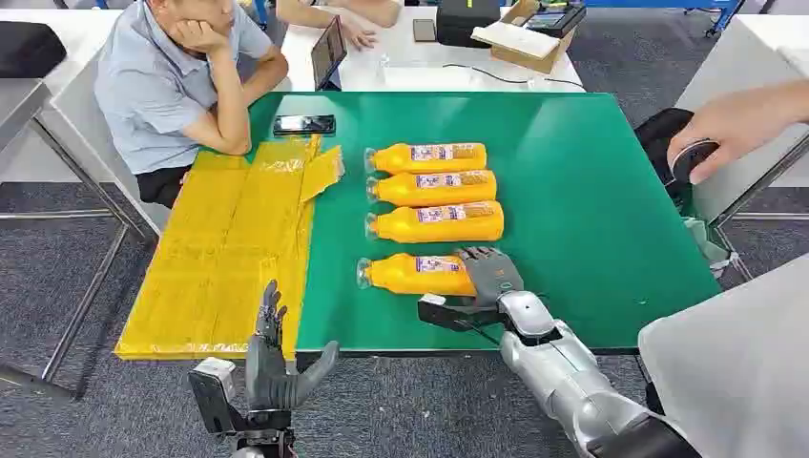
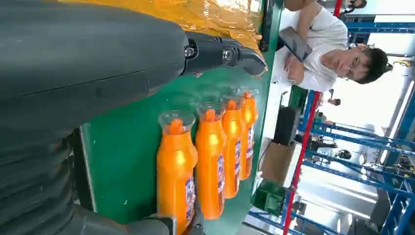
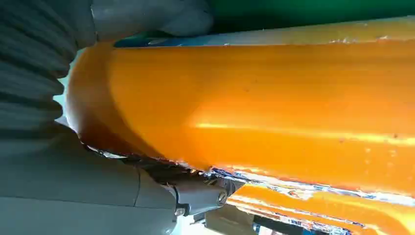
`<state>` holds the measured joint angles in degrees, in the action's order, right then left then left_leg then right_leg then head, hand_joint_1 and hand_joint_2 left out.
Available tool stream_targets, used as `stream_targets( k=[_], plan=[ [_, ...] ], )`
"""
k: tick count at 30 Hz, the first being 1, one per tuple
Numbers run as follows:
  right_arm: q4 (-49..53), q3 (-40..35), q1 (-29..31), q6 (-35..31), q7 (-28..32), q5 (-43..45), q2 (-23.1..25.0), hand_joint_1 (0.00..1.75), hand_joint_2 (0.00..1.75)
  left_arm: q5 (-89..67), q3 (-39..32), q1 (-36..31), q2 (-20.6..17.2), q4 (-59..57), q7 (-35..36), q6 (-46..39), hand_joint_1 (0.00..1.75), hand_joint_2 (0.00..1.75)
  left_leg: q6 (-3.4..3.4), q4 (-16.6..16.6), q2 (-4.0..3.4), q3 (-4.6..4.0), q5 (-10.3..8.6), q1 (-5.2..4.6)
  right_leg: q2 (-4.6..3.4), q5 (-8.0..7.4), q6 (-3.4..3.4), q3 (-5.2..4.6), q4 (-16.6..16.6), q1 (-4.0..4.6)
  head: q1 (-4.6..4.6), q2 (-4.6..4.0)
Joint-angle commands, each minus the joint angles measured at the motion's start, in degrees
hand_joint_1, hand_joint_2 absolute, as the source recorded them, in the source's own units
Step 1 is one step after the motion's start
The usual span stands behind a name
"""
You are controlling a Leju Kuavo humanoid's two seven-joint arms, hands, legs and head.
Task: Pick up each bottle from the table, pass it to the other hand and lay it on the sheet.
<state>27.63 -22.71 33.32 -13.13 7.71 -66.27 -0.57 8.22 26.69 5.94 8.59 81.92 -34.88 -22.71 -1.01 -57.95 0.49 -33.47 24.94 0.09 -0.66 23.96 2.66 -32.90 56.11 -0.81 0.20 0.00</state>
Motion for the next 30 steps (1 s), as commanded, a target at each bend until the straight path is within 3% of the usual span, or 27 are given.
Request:
stream_targets(
  k=[1,4,5,6,15,16,17,18,19,26,30],
  plan=[
    [-5.18,-1.95,-5.99,-0.47,3.02,2.78,-0.72,1.75,1.75,-0.13,0.25,-0.93,-0.27,-1.75,0.22,-0.09,0.00,1.75,0.06,0.12,0.26,0.16,-0.01,0.09,0.32,0.05,-0.08,0.23,-0.19,0.10,0.02,0.00],
    [-3.34,1.24,-8.06,-3.54,8.82,9.22,0.51,1.69,1.75,0.27,0.34,-1.83,-1.55,-2.81,-0.09,0.56,0.00,1.75,0.05,0.13,0.28,0.17,0.01,0.08,0.32,0.07,-0.07,0.21,-0.20,0.09,0.02,0.00],
    [-1.16,4.49,-9.64,-5.05,13.52,14.94,1.63,1.68,1.75,0.75,0.03,-2.10,-1.65,-3.68,-0.18,0.67,0.00,1.75,0.04,0.10,0.21,0.19,0.04,0.08,0.24,0.08,-0.06,0.18,-0.17,0.09,0.00,0.00],
    [-0.94,4.85,-9.88,-5.33,14.42,16.02,1.91,1.75,1.75,0.82,0.02,-2.14,-1.69,-3.87,-0.19,0.67,0.00,1.75,0.05,0.13,0.24,0.18,0.02,0.08,0.27,0.07,-0.07,0.19,-0.19,0.09,0.00,0.00],
    [-0.90,4.78,-10.01,-5.44,14.43,16.09,2.16,1.75,1.75,0.87,-0.02,-2.08,-1.76,-3.98,-0.21,0.70,0.00,1.75,0.07,0.18,0.30,0.16,-0.02,0.09,0.35,0.06,-0.10,0.20,-0.25,0.11,0.00,0.00],
    [2.30,7.47,-11.83,-6.09,18.57,22.95,3.67,1.75,1.75,2.05,0.41,-2.17,-1.97,-5.41,0.63,1.81,0.00,1.75,0.07,0.19,0.27,0.19,-0.01,0.10,0.31,0.06,-0.10,0.22,-0.25,0.11,0.02,0.00],
    [2.30,7.47,-11.83,-6.09,18.57,22.95,3.67,1.75,1.75,2.05,0.41,-2.17,-1.97,-5.41,0.63,1.81,0.00,1.75,0.08,0.23,0.31,0.16,-0.04,0.11,0.37,0.04,-0.12,0.21,-0.30,0.12,0.00,0.00],
    [9.26,9.82,-14.61,-9.21,23.07,31.18,5.39,1.75,1.75,1.75,2.92,-2.79,-3.08,-9.02,3.77,2.44,0.00,1.75,0.08,0.20,0.18,0.19,0.01,0.11,0.24,0.05,-0.12,0.22,-0.27,0.13,0.00,0.00],
    [21.75,8.92,-17.10,-16.44,25.91,42.10,6.80,1.75,1.75,4.35,5.19,-3.57,-3.76,-9.77,3.88,3.85,0.00,1.75,0.06,0.12,-0.08,0.24,0.13,0.09,-0.12,0.02,-0.09,0.72,-0.15,0.10,0.02,0.00],
    [26.04,6.96,-18.27,-17.14,27.88,45.65,8.20,1.75,1.75,4.99,7.27,-3.41,-5.05,-7.98,2.63,8.10,0.00,1.75,0.01,0.04,-0.14,-0.61,0.02,0.04,-0.20,0.01,-0.04,-0.03,0.03,0.02,0.02,0.00],
    [26.78,0.86,-20.15,-16.06,29.78,44.68,9.56,1.75,1.75,7.67,6.52,-2.95,-4.63,-5.90,2.04,10.17,0.00,1.75,0.07,0.10,-0.16,-0.53,0.10,0.07,-0.17,0.10,-0.12,0.07,-0.02,0.07,0.02,0.00]
  ],
)
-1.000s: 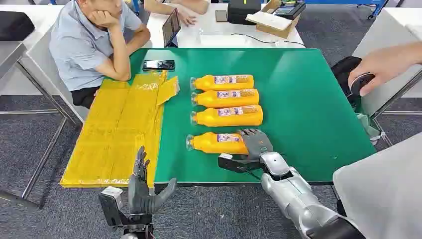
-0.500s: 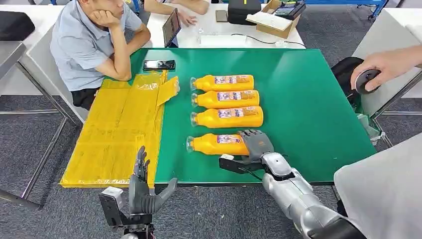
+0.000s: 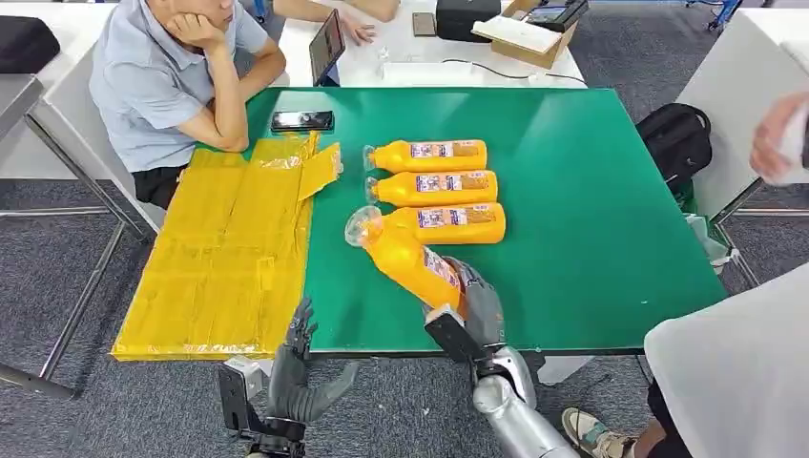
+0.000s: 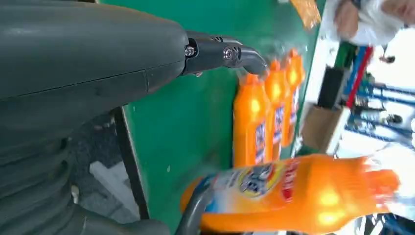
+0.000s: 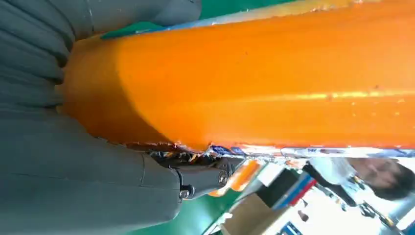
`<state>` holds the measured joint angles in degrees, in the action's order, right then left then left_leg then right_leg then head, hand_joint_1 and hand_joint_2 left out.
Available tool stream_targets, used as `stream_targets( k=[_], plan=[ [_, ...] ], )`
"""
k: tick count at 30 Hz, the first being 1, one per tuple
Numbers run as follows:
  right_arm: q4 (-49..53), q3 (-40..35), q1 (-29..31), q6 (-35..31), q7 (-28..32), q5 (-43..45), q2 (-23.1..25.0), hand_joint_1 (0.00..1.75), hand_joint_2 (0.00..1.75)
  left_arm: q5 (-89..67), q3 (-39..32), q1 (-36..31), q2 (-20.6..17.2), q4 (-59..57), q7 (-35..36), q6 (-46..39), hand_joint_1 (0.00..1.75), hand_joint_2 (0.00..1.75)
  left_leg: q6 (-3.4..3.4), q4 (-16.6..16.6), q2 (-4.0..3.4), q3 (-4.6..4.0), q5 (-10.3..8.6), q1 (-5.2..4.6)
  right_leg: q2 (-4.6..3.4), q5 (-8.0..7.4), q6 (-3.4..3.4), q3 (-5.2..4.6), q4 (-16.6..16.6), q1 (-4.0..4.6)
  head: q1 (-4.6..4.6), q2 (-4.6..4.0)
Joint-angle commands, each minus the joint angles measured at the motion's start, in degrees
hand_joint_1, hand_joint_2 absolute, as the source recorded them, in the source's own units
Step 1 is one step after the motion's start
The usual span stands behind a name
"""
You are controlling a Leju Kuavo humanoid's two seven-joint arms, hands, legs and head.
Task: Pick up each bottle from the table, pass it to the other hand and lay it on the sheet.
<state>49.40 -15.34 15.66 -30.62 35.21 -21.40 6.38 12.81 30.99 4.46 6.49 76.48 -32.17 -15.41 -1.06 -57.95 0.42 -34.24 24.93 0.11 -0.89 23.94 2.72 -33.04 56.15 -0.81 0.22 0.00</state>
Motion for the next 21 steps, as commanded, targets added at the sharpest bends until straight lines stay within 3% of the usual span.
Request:
stream_targets(
  k=[1,9,15,21],
  plan=[
    [4.58,-9.32,-3.01,1.97,3.09,-0.77,2.86,1.75,1.75,3.40,1.92,-1.50,-2.29,0.12,-1.09,2.75,0.00,1.75,0.13,0.06,-0.08,0.19,0.13,0.07,0.05,0.13,-0.19,0.17,-0.04,0.09,0.00,0.00],
    [-1.04,-22.57,-3.35,-0.52,4.79,-1.41,3.96,1.75,1.75,4.98,2.16,-1.78,-2.13,2.33,-1.99,4.88,0.00,1.75,0.07,0.03,-0.06,-0.10,0.08,0.08,-0.01,0.08,-0.12,-0.14,-0.03,0.08,0.02,0.00],
    [-4.26,-27.81,-2.83,-1.39,4.79,-0.95,4.47,1.75,1.75,8.28,1.66,-1.33,-1.83,4.27,-2.70,7.40,0.00,1.75,0.06,0.05,-0.02,-0.11,0.07,0.07,0.04,0.08,-0.11,-0.11,-0.06,0.06,0.00,0.00],
    [-9.61,-29.95,-0.79,-4.12,4.79,0.13,5.25,1.73,1.75,13.83,2.67,-0.48,-2.91,6.68,-2.26,15.99,0.00,1.75,0.07,0.05,0.02,-0.17,0.04,0.04,0.05,0.07,-0.11,-0.17,-0.05,0.04,0.00,0.00]
  ],
)
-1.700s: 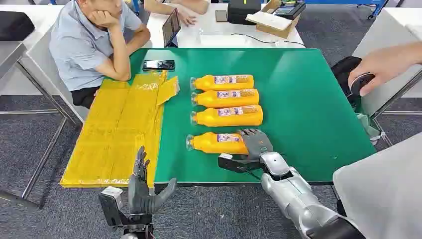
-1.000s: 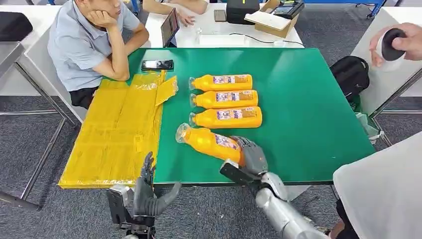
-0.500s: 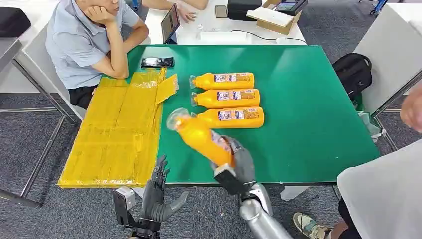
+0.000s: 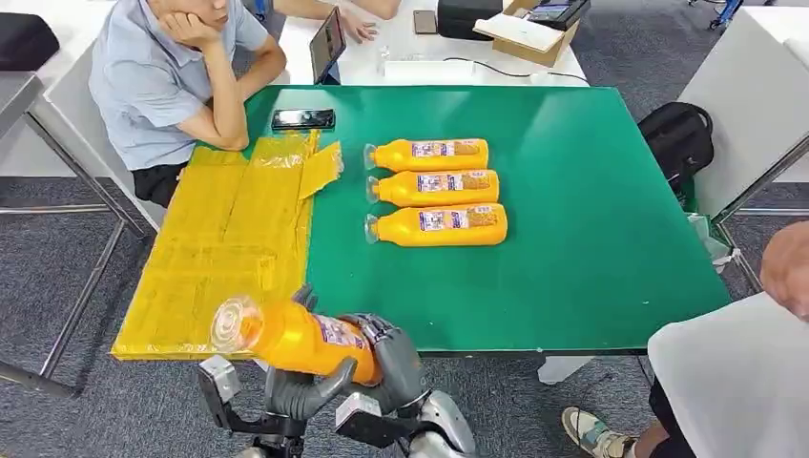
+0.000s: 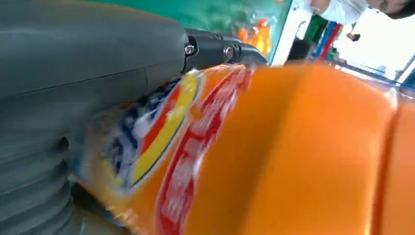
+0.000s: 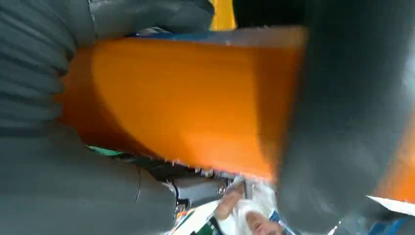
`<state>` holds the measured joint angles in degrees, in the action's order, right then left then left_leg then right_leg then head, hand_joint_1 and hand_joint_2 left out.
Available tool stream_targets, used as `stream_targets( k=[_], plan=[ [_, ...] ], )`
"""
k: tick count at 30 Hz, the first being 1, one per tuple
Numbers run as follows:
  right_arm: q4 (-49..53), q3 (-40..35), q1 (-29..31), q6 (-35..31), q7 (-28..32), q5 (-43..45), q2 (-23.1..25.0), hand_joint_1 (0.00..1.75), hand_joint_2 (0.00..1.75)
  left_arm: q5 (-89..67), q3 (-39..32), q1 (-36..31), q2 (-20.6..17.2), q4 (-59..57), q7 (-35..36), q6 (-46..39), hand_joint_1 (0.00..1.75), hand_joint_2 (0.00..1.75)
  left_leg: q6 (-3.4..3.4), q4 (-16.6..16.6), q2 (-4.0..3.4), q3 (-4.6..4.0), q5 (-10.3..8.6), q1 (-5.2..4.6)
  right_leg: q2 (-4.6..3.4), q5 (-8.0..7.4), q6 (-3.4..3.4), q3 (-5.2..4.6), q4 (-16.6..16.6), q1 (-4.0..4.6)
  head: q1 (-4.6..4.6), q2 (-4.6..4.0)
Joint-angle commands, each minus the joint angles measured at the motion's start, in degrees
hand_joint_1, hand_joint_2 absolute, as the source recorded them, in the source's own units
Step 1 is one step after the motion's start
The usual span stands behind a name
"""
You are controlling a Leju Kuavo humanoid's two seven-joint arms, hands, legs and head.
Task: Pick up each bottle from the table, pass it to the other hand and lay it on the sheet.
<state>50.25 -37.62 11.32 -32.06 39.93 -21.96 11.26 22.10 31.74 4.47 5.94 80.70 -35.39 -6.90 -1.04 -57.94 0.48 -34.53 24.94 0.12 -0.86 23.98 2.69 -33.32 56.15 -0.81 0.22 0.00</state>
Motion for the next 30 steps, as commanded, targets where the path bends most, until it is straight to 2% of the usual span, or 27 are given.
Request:
stream_targets(
  k=[1,4,5,6,7,8,9,10,15,16,18,20,21,23,25,26,30],
  plan=[
    [-10.65,-7.91,3.70,-3.01,0.07,0.63,0.43,1.75,1.75,4.61,2.15,-0.54,-2.53,2.44,1.17,8.00,0.00,1.75,0.08,0.08,0.00,0.20,0.04,0.04,0.09,0.06,-0.12,0.21,-0.07,0.06,-0.02,0.00],
    [-9.52,-8.93,3.39,-2.70,0.07,1.21,0.03,1.75,1.75,2.96,2.15,-1.25,-2.27,0.37,2.70,6.12,0.00,1.75,0.06,0.05,0.00,0.18,0.04,0.05,0.08,0.06,-0.10,0.16,-0.05,0.07,0.00,0.00],
    [-9.20,-9.35,3.29,-2.73,0.07,1.30,-0.05,1.68,1.75,2.86,1.88,-1.39,-1.99,-0.21,3.06,5.46,0.24,1.75,0.04,0.05,0.04,0.12,0.01,0.02,0.11,0.04,-0.07,0.10,-0.04,0.04,0.00,0.00],
    [-9.22,-9.65,3.23,-2.76,0.07,1.18,0.10,1.62,1.75,2.86,1.79,-1.67,-1.90,-0.71,3.04,5.45,1.57,1.75,0.06,0.07,0.08,0.19,0.03,0.04,0.18,0.07,-0.10,0.19,-0.07,0.06,0.00,0.00],
    [-9.10,-10.25,3.16,-2.47,0.07,1.23,-0.01,1.36,1.75,3.85,1.38,-1.92,-1.39,-1.92,4.34,5.19,1.75,1.75,0.06,0.05,0.11,0.19,0.04,0.05,0.21,0.09,-0.10,0.19,-0.06,0.06,0.00,0.00],
    [-8.69,-11.04,2.98,-1.57,0.07,1.56,-0.11,0.99,1.75,4.78,1.07,-2.01,-1.12,-2.61,5.02,5.31,1.75,1.75,0.04,0.07,0.08,0.16,0.02,0.04,0.17,0.06,-0.08,0.15,-0.06,0.05,0.00,0.00],
    [-8.58,-11.16,2.84,-1.44,0.07,1.73,-0.17,0.16,1.75,5.21,1.03,-2.01,-1.06,-2.81,5.15,5.61,1.75,1.75,0.03,0.05,0.05,0.10,0.01,0.04,0.11,0.03,-0.05,0.09,-0.06,0.04,0.00,0.00],
    [-7.82,-11.68,2.63,-1.59,0.07,2.95,-0.51,0.00,1.75,7.97,0.65,-2.10,-0.93,-3.38,6.06,7.60,1.75,1.75,0.04,0.08,0.06,0.21,0.04,0.04,0.15,0.07,-0.08,0.22,-0.09,0.05,0.00,0.00],
    [-6.33,-12.91,2.59,-2.03,0.07,4.66,-0.99,0.00,1.75,11.72,-0.32,-1.91,-0.73,-3.34,7.72,9.32,1.75,1.75,0.04,0.04,0.04,0.07,0.01,0.03,0.10,0.03,-0.06,0.07,-0.05,0.03,0.00,0.00],
    [-5.82,-13.52,2.53,-2.13,0.07,4.90,-1.32,0.00,0.00,12.47,-0.98,-1.97,-0.39,-3.56,8.03,8.86,1.75,1.75,0.06,0.06,0.04,0.17,0.05,0.04,0.14,0.07,-0.10,0.18,-0.06,0.05,-0.02,0.00],
    [-5.65,-13.96,2.59,-3.10,0.07,5.95,-1.46,0.00,0.00,13.75,-2.52,-2.19,0.38,-4.13,9.25,6.60,1.75,1.75,0.03,0.03,0.05,0.05,0.01,0.02,0.12,0.03,-0.05,0.04,-0.03,0.02,0.00,0.00],
    [-5.20,-14.56,2.75,-4.92,0.07,8.26,-1.56,0.00,0.00,15.67,-6.49,-2.75,1.78,-4.91,10.36,0.33,1.75,1.75,0.05,0.03,0.10,0.11,0.02,0.05,0.20,0.06,-0.08,0.12,-0.05,0.06,-0.02,0.00],
    [-5.20,-14.56,2.75,-4.92,0.07,8.26,-1.56,0.00,0.00,15.67,-6.49,-2.75,1.78,-4.91,10.36,0.33,1.75,1.75,0.03,0.03,0.08,0.07,0.01,0.03,0.15,0.04,-0.06,0.08,-0.04,0.04,0.00,0.00],
    [-3.85,-14.92,2.68,-6.82,0.07,9.46,-1.95,0.00,0.00,12.81,-10.22,-3.72,2.59,-5.33,7.85,-8.23,1.75,1.75,0.04,0.05,0.03,0.10,0.01,0.02,0.12,0.04,-0.07,0.09,-0.04,0.03,0.00,0.00],
    [-3.16,-15.03,2.61,-7.39,0.07,9.91,-2.19,0.00,0.00,10.99,-11.41,-4.35,2.55,-5.45,6.55,-11.27,1.75,1.75,0.06,0.04,0.03,0.12,0.02,0.05,0.14,0.03,-0.10,0.13,-0.05,0.07,-0.02,0.00],
    [-2.18,-14.87,2.32,-7.94,0.07,9.70,-2.68,0.00,0.00,7.03,-12.96,-4.56,3.56,-5.45,3.25,-16.77,1.75,1.75,0.05,0.05,0.05,0.09,0.00,0.02,0.14,0.03,-0.09,0.10,-0.03,0.03,-0.02,0.00],
    [-1.09,-15.26,2.01,-7.94,0.07,9.65,-3.38,0.00,0.00,1.94,-14.57,-5.39,3.77,-4.86,0.58,-22.62,1.75,1.75,0.03,0.03,0.10,0.03,-0.01,0.03,0.17,0.03,-0.06,0.03,-0.02,0.04,0.00,0.00]
  ],
)
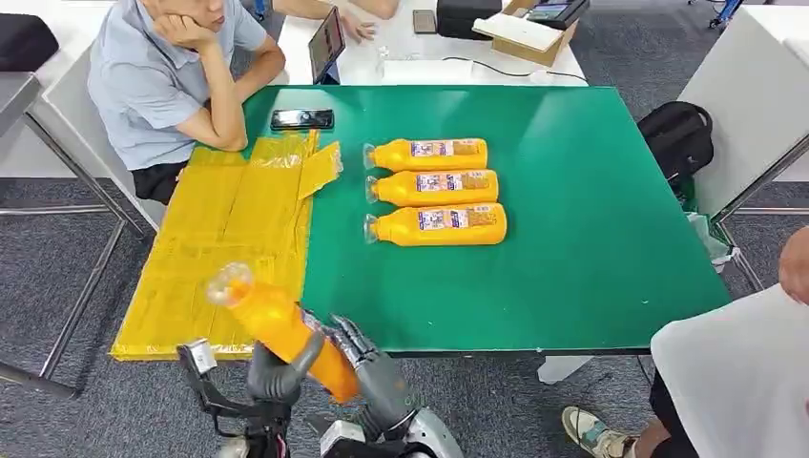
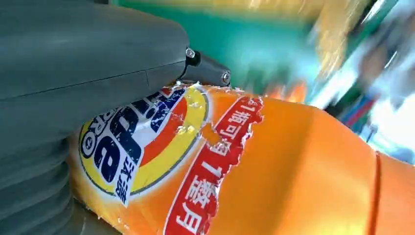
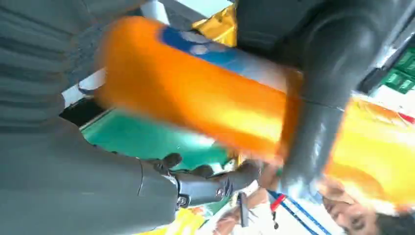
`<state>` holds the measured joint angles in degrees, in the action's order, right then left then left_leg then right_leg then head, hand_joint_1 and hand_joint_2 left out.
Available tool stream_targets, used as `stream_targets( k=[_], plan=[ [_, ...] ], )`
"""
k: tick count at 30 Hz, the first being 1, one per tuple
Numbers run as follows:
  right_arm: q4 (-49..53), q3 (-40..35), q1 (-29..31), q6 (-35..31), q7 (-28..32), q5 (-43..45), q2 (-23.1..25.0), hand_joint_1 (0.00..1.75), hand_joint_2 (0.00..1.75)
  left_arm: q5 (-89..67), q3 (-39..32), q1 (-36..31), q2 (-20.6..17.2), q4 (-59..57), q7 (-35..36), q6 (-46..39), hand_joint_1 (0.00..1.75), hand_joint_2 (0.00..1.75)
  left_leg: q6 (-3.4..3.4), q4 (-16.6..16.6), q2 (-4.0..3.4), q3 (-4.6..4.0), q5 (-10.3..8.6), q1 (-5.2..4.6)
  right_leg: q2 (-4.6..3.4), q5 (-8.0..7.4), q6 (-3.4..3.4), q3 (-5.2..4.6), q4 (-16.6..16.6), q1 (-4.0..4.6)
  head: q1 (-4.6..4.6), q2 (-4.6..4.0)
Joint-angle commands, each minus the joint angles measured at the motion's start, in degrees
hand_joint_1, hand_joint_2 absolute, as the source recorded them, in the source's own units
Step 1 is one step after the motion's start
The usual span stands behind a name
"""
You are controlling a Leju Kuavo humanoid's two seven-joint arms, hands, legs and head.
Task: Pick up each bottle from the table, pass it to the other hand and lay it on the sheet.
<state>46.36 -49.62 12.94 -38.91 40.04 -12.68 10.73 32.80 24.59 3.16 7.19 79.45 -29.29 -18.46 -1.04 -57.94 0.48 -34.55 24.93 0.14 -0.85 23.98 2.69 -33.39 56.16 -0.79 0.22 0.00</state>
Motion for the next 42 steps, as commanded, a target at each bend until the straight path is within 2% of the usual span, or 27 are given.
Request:
stream_targets(
  k=[1,2,6,8,13,14,19,21,22,24,25,26,28,30,31,32,34,36,38,39,42],
  plan=[
    [2.73,-3.56,0.39,-1.09,-0.04,0.57,-2.87,0.00,0.00,-9.20,-8.11,-4.55,2.18,-3.49,-5.68,-11.42,1.75,1.75,0.04,0.05,0.14,0.13,0.01,0.02,0.22,0.06,-0.08,0.20,-0.06,0.04,0.00,0.00],
    [2.78,-3.98,0.63,-0.57,-0.04,1.24,-2.84,0.00,0.00,-11.17,-9.25,-4.93,2.28,-2.95,-8.10,-13.34,1.75,1.75,0.03,0.03,0.09,0.09,0.00,0.03,0.16,0.03,-0.06,0.15,-0.05,0.04,0.00,0.00],
    [3.27,-4.05,1.00,-1.09,-0.04,1.35,-2.86,0.00,0.00,-13.15,-10.40,-6.31,1.91,-2.47,-7.27,-12.96,1.75,1.75,0.03,0.02,0.04,0.05,-0.01,0.01,0.12,0.02,-0.06,0.09,-0.01,0.01,0.00,0.00],
    [3.73,-3.78,0.77,-0.93,-0.04,2.05,-2.90,0.00,0.00,-22.32,-8.56,-8.63,0.29,-5.50,-8.54,-18.87,1.75,1.75,0.04,0.02,0.12,0.09,0.00,0.02,0.19,0.05,-0.07,0.16,-0.02,0.03,0.00,0.00],
    [3.73,-3.78,0.77,-0.93,-0.04,2.05,-2.90,0.00,0.00,-22.32,-8.56,-8.63,0.29,-5.50,-8.54,-18.87,1.75,1.75,0.05,0.08,0.10,0.18,0.00,0.01,0.21,0.05,-0.10,0.24,-0.06,0.03,0.00,0.00],
    [4.02,-3.98,0.72,-0.87,-0.04,2.47,-3.14,0.00,0.00,-27.14,-7.26,-10.39,-0.59,-8.55,-8.95,-21.19,1.75,1.75,0.04,0.05,0.10,0.12,0.00,0.00,0.17,0.04,-0.07,0.20,-0.03,0.01,-0.02,0.00],
    [3.87,-5.09,2.20,1.78,-0.04,4.02,-2.92,0.00,0.00,-69.19,-16.87,-18.49,2.85,-24.22,-4.46,-21.54,1.75,1.75,0.03,0.06,0.20,0.10,-0.06,0.01,0.25,0.01,-0.06,0.18,-0.05,0.02,-0.02,0.00],
    [3.49,-6.16,3.46,3.43,-0.04,4.46,-2.45,0.00,0.00,-90.26,-18.99,-24.94,2.27,-35.49,1.95,-21.54,1.75,1.75,0.06,0.10,0.21,0.19,-0.10,0.01,0.31,0.00,-0.10,0.29,-0.08,0.02,-0.02,0.00],
    [3.56,-6.35,3.62,3.92,-0.04,4.51,-2.37,0.00,0.00,-93.36,-18.70,-26.47,1.79,-38.23,4.10,-21.54,1.75,1.75,0.07,0.07,0.19,0.16,-0.11,0.02,0.28,-0.01,-0.10,0.25,-0.04,0.03,-0.02,0.00],
    [3.40,-7.12,4.48,4.57,-0.04,4.47,-1.87,0.00,0.00,-108.89,-16.36,-31.39,-0.38,-45.33,12.99,-21.54,1.75,1.75,0.02,0.05,0.18,0.08,-0.14,0.01,0.24,-0.04,-0.07,0.17,-0.02,0.02,-0.02,0.00],
    [3.40,-7.12,4.48,4.57,-0.04,4.47,-1.87,0.00,0.00,-108.89,-16.36,-31.39,-0.38,-45.33,12.99,-21.54,1.75,1.75,0.06,0.05,0.18,0.13,-0.15,0.04,0.27,-0.04,-0.11,0.23,-0.01,0.05,-0.04,0.00],
    [3.43,-7.33,4.73,5.25,-0.04,4.48,-1.64,0.00,0.00,-112.13,-14.27,-35.75,-1.26,-53.80,16.09,-21.01,1.75,1.75,0.08,0.04,0.16,0.09,-0.17,0.02,0.24,-0.06,-0.08,0.18,0.00,0.03,0.00,0.00],
    [3.26,-7.30,4.79,5.47,-0.04,4.61,-1.49,0.00,0.00,-112.66,-13.89,-37.16,-1.56,-56.06,17.14,-19.83,1.75,1.75,0.11,0.04,0.19,0.15,-0.19,0.06,0.32,-0.11,-0.20,0.23,0.00,0.08,0.04,0.00],
    [3.27,-7.23,4.75,5.72,-0.04,4.80,-1.47,0.00,0.00,-112.74,-13.70,-40.70,-2.06,-60.33,19.30,-14.14,1.75,1.75,-0.03,0.01,0.27,-0.01,-0.34,-0.01,0.43,-0.13,-0.19,0.14,0.07,0.01,-0.07,0.00],
    [3.27,-7.23,4.75,5.72,-0.04,4.80,-1.47,0.00,0.00,-112.74,-13.70,-40.70,-2.06,-60.33,19.30,-14.14,1.75,1.75,0.01,-0.03,0.27,0.00,-0.31,0.05,0.40,-0.13,-0.24,0.17,0.10,0.07,-0.13,0.00],
    [3.19,-6.95,4.63,5.98,-0.04,5.13,-1.48,0.00,0.00,-111.71,-14.49,-42.09,-1.86,-61.60,20.55,-10.29,1.75,1.75,0.03,-0.01,0.16,-0.01,-0.30,0.02,0.28,-0.16,-0.22,0.12,0.13,0.04,0.00,0.00],
    [3.19,-6.95,4.63,5.98,-0.04,5.13,-1.48,0.00,0.00,-111.71,-14.49,-42.09,-1.86,-61.60,20.55,-10.29,1.75,1.75,0.05,0.03,0.21,-0.05,-0.34,-0.04,0.39,-0.17,-0.22,0.06,0.17,-0.01,-0.07,0.00],
    [2.98,-6.17,4.35,5.78,-0.04,5.14,-1.44,0.00,0.00,-111.52,-14.94,-43.77,-1.76,-62.51,25.06,-5.63,1.75,1.75,0.03,-0.01,0.22,-0.07,-0.35,0.03,0.48,-0.17,-0.18,0.01,0.12,0.05,0.02,0.00],
    [2.68,-5.68,4.23,5.94,-0.04,5.23,-1.39,0.00,0.00,-110.10,-16.16,-44.40,-1.44,-62.66,26.48,-3.01,1.75,1.75,0.04,-0.02,0.41,-0.06,-0.36,0.06,0.58,-0.12,-0.20,0.07,0.11,0.07,-0.04,0.00],
    [2.82,-5.32,4.04,5.73,-0.04,5.17,-1.41,0.00,0.00,-109.07,-16.82,-44.44,-1.30,-62.56,26.16,-1.49,1.40,1.75,0.03,-0.02,0.39,-0.06,-0.36,0.04,0.51,-0.15,-0.18,0.10,0.12,0.04,-0.02,0.00],
    [2.82,-5.32,4.04,5.73,-0.04,5.17,-1.41,0.00,0.00,-109.07,-16.82,-44.44,-1.30,-62.56,26.16,-1.49,1.40,1.75,0.03,0.02,0.34,0.02,-0.38,0.00,0.47,-0.17,-0.18,0.18,0.11,0.00,-0.04,0.00]
  ],
)
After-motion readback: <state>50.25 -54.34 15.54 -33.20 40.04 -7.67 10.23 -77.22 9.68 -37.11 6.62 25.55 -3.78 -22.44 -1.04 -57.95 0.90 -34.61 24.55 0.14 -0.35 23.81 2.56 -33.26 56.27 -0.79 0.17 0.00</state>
